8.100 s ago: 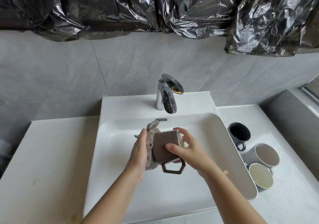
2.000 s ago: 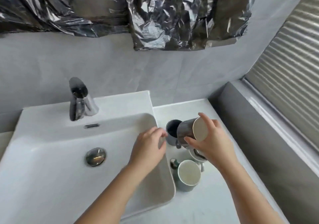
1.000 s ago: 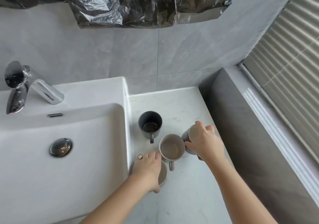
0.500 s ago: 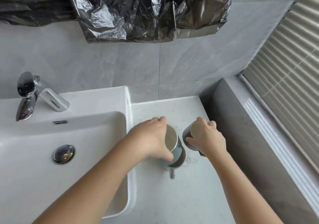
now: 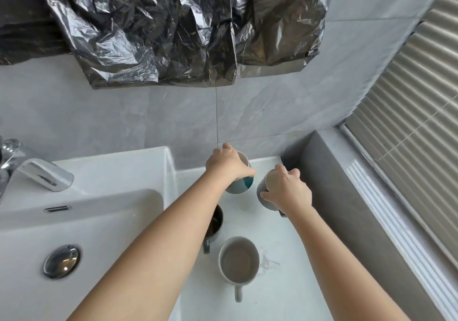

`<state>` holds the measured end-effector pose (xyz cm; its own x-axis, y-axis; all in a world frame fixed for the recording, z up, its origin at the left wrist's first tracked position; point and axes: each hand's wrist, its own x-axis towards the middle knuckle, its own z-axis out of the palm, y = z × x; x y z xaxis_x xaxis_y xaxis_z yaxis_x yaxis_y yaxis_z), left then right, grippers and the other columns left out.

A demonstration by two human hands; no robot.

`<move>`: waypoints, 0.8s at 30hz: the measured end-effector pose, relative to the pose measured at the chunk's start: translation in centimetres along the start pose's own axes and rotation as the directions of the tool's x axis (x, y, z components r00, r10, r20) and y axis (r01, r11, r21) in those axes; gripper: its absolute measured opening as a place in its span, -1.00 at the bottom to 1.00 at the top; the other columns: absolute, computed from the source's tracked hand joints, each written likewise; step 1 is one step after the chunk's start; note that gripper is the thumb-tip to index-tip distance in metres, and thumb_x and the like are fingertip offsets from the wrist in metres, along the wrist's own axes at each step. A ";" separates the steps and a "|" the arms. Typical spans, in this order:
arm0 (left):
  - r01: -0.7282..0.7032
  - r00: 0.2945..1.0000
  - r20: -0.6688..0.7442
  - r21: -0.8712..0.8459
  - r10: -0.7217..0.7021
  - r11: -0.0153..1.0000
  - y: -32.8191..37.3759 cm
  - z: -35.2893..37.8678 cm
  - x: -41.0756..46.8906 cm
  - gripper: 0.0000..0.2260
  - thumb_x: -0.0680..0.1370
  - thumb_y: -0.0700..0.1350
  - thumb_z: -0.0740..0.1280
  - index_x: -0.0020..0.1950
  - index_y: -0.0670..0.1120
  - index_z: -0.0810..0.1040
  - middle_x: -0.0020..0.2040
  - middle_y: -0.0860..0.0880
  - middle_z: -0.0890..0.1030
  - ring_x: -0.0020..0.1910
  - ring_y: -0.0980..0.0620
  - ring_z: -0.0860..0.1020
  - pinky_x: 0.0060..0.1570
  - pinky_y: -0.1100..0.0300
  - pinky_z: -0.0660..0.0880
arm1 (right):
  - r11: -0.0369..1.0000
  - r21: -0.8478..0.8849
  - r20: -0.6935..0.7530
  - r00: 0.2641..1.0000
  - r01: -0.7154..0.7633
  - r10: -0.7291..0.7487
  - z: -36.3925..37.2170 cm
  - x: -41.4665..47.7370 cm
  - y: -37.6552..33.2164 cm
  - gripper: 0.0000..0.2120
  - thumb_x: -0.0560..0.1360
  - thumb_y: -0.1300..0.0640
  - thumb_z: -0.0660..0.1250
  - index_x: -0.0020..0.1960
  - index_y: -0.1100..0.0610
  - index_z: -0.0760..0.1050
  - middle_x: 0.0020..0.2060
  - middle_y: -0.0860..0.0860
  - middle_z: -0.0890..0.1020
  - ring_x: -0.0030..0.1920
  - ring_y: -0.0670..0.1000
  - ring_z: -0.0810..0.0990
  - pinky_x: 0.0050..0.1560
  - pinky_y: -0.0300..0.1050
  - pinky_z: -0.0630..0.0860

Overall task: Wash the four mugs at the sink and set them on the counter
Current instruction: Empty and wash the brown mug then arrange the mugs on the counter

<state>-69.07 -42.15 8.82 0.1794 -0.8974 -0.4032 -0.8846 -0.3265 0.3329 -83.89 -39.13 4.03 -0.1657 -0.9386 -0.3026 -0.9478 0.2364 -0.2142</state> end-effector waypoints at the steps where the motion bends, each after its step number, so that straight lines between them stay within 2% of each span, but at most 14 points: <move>1: 0.023 1.000 -0.002 -0.006 -0.023 1.000 0.0 0.5 0.8 -0.23 0.34 0.20 0.43 0.38 -0.14 0.22 0.26 -0.12 0.40 0.21 -0.13 0.47 -0.15 0.14 0.37 | 1.000 -0.002 0.004 1.000 0.002 -0.002 0.2 0.6 -0.1 -0.33 0.42 -0.13 0.39 0.43 -0.03 0.20 0.03 0.03 0.30 0.00 0.19 0.59 -0.14 -0.07 0.44; 5: 0.104 0.994 0.008 0.038 -0.105 0.994 -0.3 1.9 3.1 -0.23 0.33 0.23 0.42 0.36 -0.16 0.24 0.25 -0.12 0.41 0.19 -0.10 0.49 -0.17 0.18 0.38 | 1.000 -0.012 0.017 1.000 0.015 -0.014 1.4 2.2 -0.5 -0.32 0.42 -0.14 0.40 0.43 -0.01 0.20 0.13 0.07 0.36 0.02 0.19 0.58 -0.14 -0.08 0.41; 11: 0.149 0.988 0.012 0.106 -0.151 0.983 -1.0 3.7 5.1 -0.22 0.36 0.28 0.38 0.37 -0.16 0.22 0.26 -0.11 0.40 0.21 -0.06 0.48 -0.14 0.18 0.36 | 0.999 -0.034 0.017 0.999 0.029 -0.028 2.9 3.5 -0.9 -0.30 0.42 -0.14 0.42 0.44 -0.01 0.18 0.18 0.08 0.36 0.02 0.18 0.60 -0.15 -0.11 0.40; 24: 0.221 0.974 0.035 0.089 -0.225 0.971 -1.3 5.8 6.7 -0.27 0.39 0.28 0.37 0.33 -0.17 0.23 0.24 -0.12 0.41 0.20 -0.03 0.47 -0.16 0.18 0.36 | 1.000 -0.027 0.013 1.000 0.015 -0.014 4.3 4.7 -1.1 -0.25 0.39 -0.19 0.43 0.44 -0.03 0.15 0.17 0.05 0.34 0.03 0.15 0.58 -0.16 -0.11 0.39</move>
<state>-69.17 -45.99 0.77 0.3584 -0.7900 -0.4974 -0.8579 -0.4889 0.1583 -82.48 -42.68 -1.17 -0.1486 -0.9384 -0.3121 -0.9571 0.2158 -0.1932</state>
